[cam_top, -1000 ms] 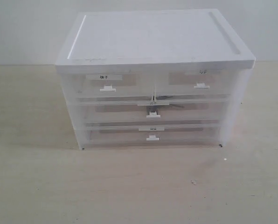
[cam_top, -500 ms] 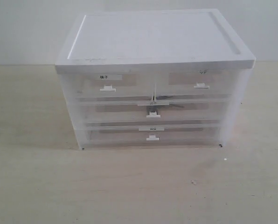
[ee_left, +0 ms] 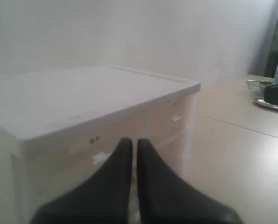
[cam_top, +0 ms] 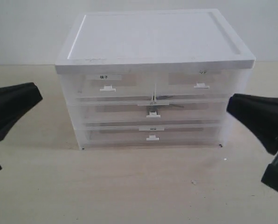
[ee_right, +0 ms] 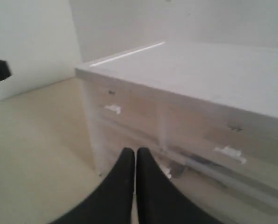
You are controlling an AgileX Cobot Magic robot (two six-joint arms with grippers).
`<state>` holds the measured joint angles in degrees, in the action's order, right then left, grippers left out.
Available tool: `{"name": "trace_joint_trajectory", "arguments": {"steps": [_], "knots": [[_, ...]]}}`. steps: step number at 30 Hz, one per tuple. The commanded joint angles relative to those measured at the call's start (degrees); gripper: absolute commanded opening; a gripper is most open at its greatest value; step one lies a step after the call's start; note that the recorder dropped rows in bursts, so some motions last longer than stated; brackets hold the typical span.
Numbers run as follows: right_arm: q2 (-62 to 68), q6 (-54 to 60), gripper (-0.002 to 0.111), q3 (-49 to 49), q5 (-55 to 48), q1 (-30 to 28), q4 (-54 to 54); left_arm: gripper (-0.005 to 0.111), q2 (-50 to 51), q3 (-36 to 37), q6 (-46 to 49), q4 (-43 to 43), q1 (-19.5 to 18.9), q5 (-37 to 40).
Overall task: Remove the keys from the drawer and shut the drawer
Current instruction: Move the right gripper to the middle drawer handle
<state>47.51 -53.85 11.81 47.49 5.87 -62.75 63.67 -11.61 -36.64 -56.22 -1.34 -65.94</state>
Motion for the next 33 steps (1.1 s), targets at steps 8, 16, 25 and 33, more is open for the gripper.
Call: {"name": "trace_joint_trajectory", "arguments": {"steps": [8,16,25,33], "knots": [[23.84,32.07,0.000,0.22,17.17,2.58,2.06,0.004,23.82,-2.84,16.44,8.63,6.28,-4.02],[33.17,75.80,0.004,0.33,11.22,18.89,37.43,0.004,27.67,-5.97,22.13,18.32,13.03,-4.02],[42.68,92.94,0.030,11.86,-5.84,28.17,50.95,0.004,27.67,-7.62,22.13,18.35,13.20,-4.02],[44.53,100.66,0.030,13.07,-5.42,28.64,51.69,0.004,27.67,-7.62,22.13,18.35,13.20,-4.02]]}}
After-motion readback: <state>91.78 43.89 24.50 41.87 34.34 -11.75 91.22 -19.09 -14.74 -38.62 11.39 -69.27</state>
